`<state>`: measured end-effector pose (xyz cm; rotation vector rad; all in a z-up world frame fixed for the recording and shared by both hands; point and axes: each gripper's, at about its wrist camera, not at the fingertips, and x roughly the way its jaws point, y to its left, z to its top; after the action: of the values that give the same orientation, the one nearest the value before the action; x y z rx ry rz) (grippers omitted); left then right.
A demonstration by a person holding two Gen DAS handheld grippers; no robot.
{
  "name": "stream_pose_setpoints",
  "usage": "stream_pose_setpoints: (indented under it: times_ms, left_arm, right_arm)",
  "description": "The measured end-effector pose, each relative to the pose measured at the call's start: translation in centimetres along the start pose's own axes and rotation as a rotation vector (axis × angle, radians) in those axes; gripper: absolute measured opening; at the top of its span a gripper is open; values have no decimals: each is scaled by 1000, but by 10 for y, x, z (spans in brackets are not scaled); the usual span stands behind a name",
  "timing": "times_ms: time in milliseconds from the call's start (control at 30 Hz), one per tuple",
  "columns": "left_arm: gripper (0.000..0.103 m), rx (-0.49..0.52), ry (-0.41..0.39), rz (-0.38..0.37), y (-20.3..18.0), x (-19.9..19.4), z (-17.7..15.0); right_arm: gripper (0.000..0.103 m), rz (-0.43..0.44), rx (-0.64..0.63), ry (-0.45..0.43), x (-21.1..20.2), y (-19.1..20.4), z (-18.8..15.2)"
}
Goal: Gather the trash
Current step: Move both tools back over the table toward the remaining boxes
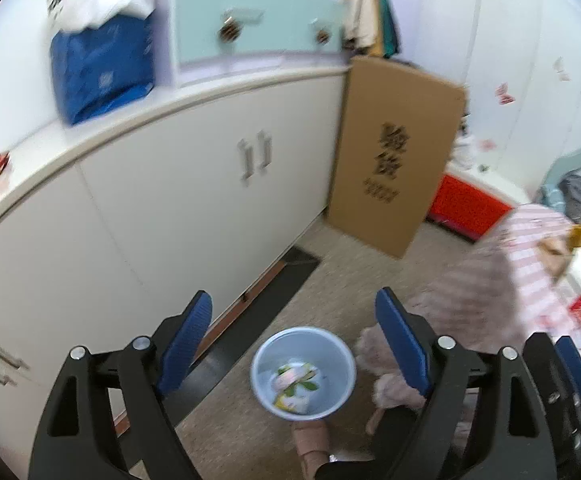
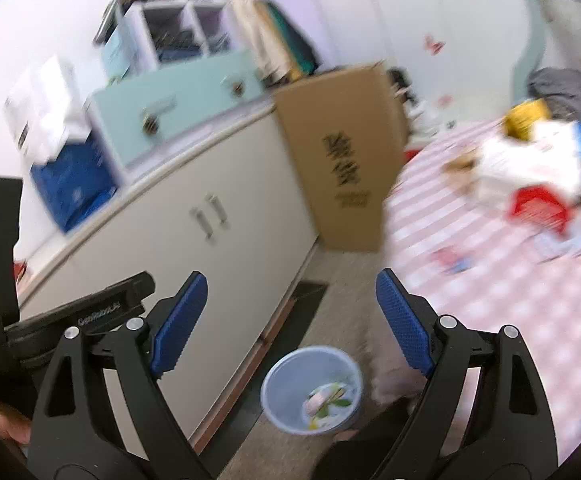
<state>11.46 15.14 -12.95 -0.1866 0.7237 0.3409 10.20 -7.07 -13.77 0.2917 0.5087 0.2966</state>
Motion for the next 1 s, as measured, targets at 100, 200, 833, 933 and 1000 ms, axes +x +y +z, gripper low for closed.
stream_pose_setpoints:
  times_ms: [100,200,833,933,1000]
  left_arm:
    - [84,50,-21,-68,-38,-16,1]
    - [85,132,-15,-142,-93,-24,-4]
    - [85,616,-54,-222,-342,-24,-82]
    - [82,621,-42,-212,-350,-15,-77]
    - [62,605,-3,-231,-349,-7,-73]
  right_arm:
    - [85,-70,51,-38,-21,-35,13]
    - [87,-158,117,-59,-44,-82,22]
    - [88,-382,383,-2,-103,-255,16]
    - [88,-369,380,20,-97,-258,19]
    - [88,-360,373,31,-92,-260,21]
